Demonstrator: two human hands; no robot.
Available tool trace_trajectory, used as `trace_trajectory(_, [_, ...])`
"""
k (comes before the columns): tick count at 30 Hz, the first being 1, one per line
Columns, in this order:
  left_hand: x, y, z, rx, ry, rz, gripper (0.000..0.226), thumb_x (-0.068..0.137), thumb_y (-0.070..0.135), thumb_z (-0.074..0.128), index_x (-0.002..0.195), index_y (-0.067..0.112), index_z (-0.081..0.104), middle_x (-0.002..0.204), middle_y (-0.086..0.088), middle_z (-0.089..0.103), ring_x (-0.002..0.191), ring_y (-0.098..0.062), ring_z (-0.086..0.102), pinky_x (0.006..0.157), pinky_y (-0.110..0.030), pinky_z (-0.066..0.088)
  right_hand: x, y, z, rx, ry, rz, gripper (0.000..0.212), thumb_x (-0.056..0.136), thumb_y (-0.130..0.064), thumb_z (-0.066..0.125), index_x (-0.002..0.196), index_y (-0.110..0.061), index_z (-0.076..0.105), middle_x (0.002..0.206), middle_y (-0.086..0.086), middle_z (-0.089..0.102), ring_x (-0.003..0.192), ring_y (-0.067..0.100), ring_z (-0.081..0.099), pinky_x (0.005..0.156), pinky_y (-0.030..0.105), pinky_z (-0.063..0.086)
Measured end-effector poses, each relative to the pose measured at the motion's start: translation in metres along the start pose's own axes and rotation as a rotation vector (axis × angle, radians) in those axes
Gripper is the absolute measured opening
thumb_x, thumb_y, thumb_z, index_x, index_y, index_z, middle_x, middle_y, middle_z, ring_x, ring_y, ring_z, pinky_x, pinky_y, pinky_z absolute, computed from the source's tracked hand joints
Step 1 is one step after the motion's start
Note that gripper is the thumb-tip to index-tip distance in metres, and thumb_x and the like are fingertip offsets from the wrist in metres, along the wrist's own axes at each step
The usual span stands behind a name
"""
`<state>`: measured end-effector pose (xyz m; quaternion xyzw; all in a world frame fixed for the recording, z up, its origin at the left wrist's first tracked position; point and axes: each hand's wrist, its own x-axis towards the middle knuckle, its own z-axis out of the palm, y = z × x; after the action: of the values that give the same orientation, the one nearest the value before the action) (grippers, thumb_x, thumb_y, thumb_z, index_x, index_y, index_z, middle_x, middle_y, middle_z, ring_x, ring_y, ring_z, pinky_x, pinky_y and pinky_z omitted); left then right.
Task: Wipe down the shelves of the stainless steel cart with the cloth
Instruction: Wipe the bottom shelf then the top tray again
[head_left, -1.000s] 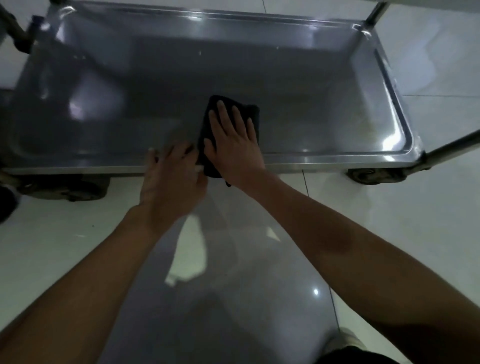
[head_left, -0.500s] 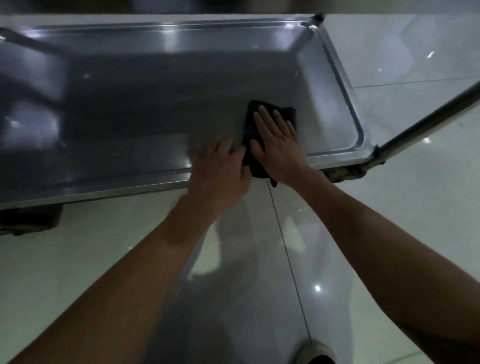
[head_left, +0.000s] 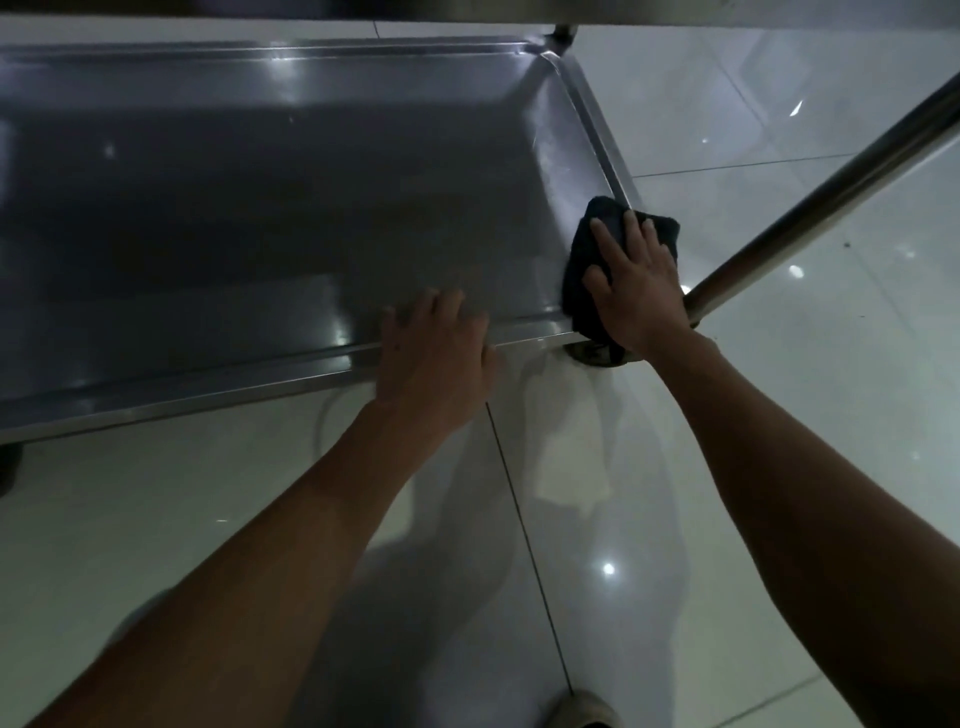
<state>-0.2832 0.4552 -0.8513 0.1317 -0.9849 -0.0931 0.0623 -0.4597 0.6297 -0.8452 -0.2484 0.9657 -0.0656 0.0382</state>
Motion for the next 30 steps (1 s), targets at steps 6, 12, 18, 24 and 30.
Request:
trace_trajectory(6, [-0.003, -0.035, -0.012, -0.115, 0.019, 0.045, 0.035, 0.09, 0.037, 0.054, 0.119, 0.023, 0.066, 0.135, -0.001, 0.056, 0.123, -0.027, 0.052, 0.096, -0.045, 0.046, 0.004, -0.031, 0.004, 0.059, 0.015, -0.003, 0.066, 0.101, -0.042, 0.023, 0.161, -0.018, 0.008, 0.168, 0.011, 0.008, 0.155, 0.028, 0.005, 0.125, 0.048, 0.008])
trace_trajectory(12, [-0.026, -0.116, -0.032, -0.029, 0.086, -0.059, 0.035, 0.084, 0.036, 0.051, 0.11, 0.02, 0.068, 0.119, -0.005, 0.061, 0.111, -0.032, 0.055, 0.087, -0.049, 0.049, 0.023, -0.128, 0.021, 0.103, -0.056, -0.132, 0.076, 0.093, -0.05, 0.013, 0.161, -0.018, 0.003, 0.168, 0.009, 0.002, 0.155, 0.026, -0.002, 0.125, 0.047, 0.003])
trace_trajectory(18, [-0.059, -0.19, -0.055, 0.03, 0.062, -0.234, 0.026, 0.09, 0.031, 0.058, 0.11, 0.017, 0.067, 0.121, -0.008, 0.06, 0.112, -0.036, 0.054, 0.089, -0.048, 0.045, 0.026, -0.251, 0.045, 0.076, -0.075, -0.329, 0.065, 0.104, -0.043, 0.026, 0.161, -0.021, 0.005, 0.168, 0.007, -0.001, 0.155, 0.025, -0.005, 0.125, 0.044, 0.0])
trace_trajectory(24, [-0.086, -0.229, -0.062, -0.006, 0.071, -0.264, 0.034, 0.089, 0.033, 0.044, 0.102, 0.012, 0.067, 0.114, -0.009, 0.061, 0.106, -0.033, 0.055, 0.083, -0.046, 0.048, 0.017, -0.353, 0.06, 0.073, -0.121, -0.519, 0.062, 0.104, -0.044, 0.027, 0.161, -0.026, 0.008, 0.169, 0.006, 0.002, 0.155, 0.026, -0.003, 0.125, 0.045, 0.002])
trace_trajectory(30, [-0.088, -0.232, -0.063, -0.002, 0.058, -0.29, 0.029, 0.092, 0.031, 0.049, 0.1, 0.01, 0.066, 0.114, -0.01, 0.059, 0.107, -0.032, 0.055, 0.084, -0.045, 0.048, 0.019, -0.368, 0.064, 0.077, -0.131, -0.568, 0.06, 0.106, -0.047, 0.024, 0.161, -0.028, 0.009, 0.169, 0.004, 0.001, 0.155, 0.024, -0.003, 0.125, 0.043, 0.001])
